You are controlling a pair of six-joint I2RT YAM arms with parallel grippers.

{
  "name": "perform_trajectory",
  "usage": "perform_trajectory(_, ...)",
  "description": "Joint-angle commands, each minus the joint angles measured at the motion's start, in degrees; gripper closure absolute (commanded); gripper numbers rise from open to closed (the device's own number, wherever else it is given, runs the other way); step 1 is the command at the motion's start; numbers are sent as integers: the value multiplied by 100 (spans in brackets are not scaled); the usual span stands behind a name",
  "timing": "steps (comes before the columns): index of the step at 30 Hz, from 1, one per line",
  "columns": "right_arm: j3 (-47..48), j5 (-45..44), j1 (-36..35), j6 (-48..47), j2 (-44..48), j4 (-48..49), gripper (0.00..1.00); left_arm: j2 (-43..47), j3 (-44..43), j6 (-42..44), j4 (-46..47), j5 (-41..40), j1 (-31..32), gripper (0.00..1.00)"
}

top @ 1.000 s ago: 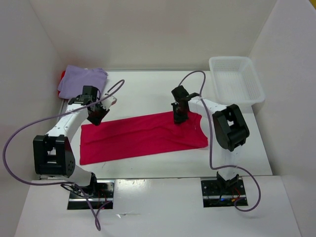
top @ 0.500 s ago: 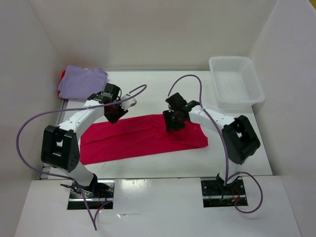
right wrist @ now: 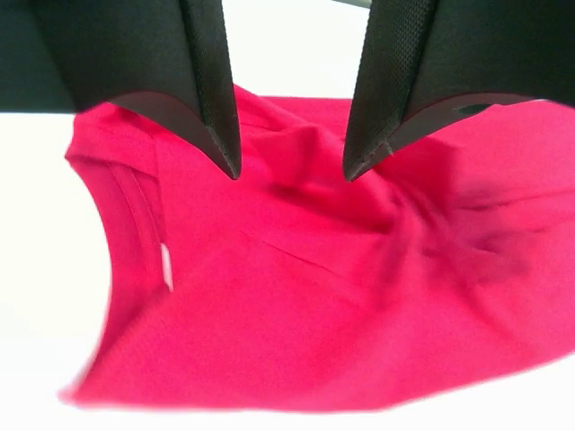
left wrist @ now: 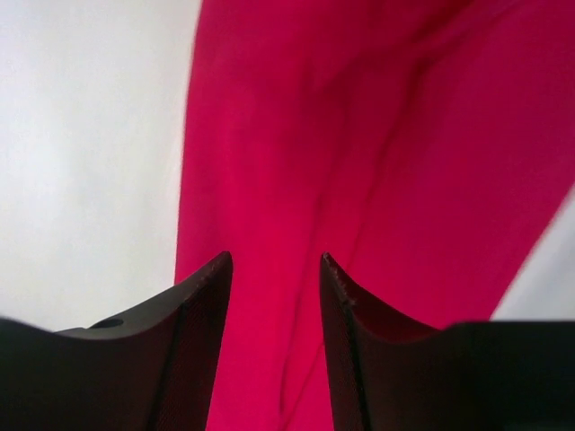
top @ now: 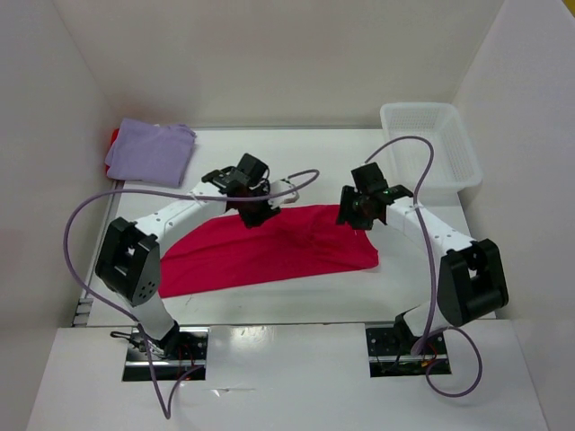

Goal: Fold and stack the t-shirts
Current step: Fold the other side of the tshirt into a rectangle

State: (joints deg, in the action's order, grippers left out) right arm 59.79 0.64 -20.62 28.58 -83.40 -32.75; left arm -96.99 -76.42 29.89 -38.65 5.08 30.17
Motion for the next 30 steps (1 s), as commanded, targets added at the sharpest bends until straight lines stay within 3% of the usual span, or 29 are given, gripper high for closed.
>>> perform_trajectory(1, -328, 155, -65, 332, 16, -47, 42, -74, -416, 174, 454, 1115, 601, 49)
perform_trajectory(7, -310, 497, 41, 219, -107, 24, 39, -943, -866, 227, 1043, 1706, 1314, 41)
perform_trajectory(9, -310, 446, 41, 218, -107, -108, 39, -1049, -866, 281, 1210, 1506, 1473, 39)
perform_trajectory(14, -617, 839, 41, 166, 271, -4, 39, -1296, -681, 281, 1571, 1294, 1527, 39)
perform_trajectory(19, -565, 1121, 41, 113, -158, 76, 38, -1349, -619, 333, 1624, 1399, 1527, 39)
perform_trajectory(22, -565, 1175, 41, 61, -273, 15, 38, -1402, -567, 386, 1624, 1399, 1527, 48)
perform_trajectory(26, -565, 1288, 41, 60, -448, 137, 41, -1454, -567, 386, 1502, 1399, 1527, 70)
perform_trajectory(27, -565, 1289, 41, 60, -519, 138, 45, -1507, -567, 386, 1501, 1399, 1527, 83)
perform_trajectory(29, -565, 1289, 41, 7, -686, 225, 51, -1507, -567, 386, 1501, 1399, 1527, 93)
perform_trajectory(30, -565, 1289, 41, 7, -687, 286, 60, -1507, -567, 386, 1501, 1399, 1527, 96)
